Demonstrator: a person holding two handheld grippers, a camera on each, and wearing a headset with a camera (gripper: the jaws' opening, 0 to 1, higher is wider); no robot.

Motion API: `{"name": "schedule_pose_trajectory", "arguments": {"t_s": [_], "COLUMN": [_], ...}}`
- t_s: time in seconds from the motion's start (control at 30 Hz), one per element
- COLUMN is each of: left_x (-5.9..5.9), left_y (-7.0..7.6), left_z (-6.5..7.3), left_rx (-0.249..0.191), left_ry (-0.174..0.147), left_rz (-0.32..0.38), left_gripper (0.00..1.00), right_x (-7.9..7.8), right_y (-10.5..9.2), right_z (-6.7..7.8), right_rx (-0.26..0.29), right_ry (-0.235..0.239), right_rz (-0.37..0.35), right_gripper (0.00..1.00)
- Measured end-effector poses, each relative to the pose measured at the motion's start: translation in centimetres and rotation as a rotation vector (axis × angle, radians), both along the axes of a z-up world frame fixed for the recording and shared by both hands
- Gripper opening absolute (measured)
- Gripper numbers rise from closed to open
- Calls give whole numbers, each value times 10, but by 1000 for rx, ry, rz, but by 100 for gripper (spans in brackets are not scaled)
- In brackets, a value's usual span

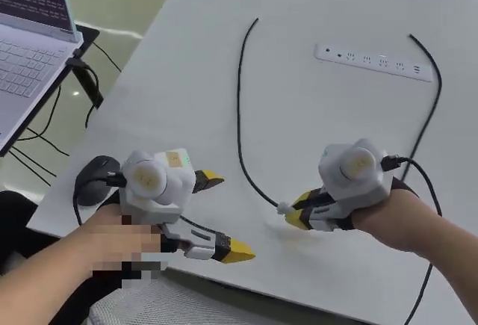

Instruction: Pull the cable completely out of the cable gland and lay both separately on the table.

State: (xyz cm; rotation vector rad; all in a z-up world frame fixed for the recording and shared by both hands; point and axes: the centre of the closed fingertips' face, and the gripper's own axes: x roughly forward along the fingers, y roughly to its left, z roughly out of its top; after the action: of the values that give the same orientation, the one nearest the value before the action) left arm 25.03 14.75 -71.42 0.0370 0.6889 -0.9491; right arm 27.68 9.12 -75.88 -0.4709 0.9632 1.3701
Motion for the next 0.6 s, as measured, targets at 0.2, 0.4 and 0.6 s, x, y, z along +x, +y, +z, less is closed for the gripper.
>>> {"name": "schedule_pose_trajectory", "arguments": {"t_s": [0.2,0.4,0.6], "left_x": [0,2,3], "left_y": [-21,-41,-60], "left_z": [7,17,19], "left_rx": [-15,-37,-38], "left_ry": [-6,-23,-48], "left_rz": [-31,-53,-100], "left_gripper": [84,84,79], "right_x": [-10,-21,-30], "right_y": [-10,-19,-29], "right_z": [16,29,41], "right_rx": [6,18,26], "right_ry": [8,11,15], "right_rz": [23,44,69], "right_gripper": [7,7,7]}}
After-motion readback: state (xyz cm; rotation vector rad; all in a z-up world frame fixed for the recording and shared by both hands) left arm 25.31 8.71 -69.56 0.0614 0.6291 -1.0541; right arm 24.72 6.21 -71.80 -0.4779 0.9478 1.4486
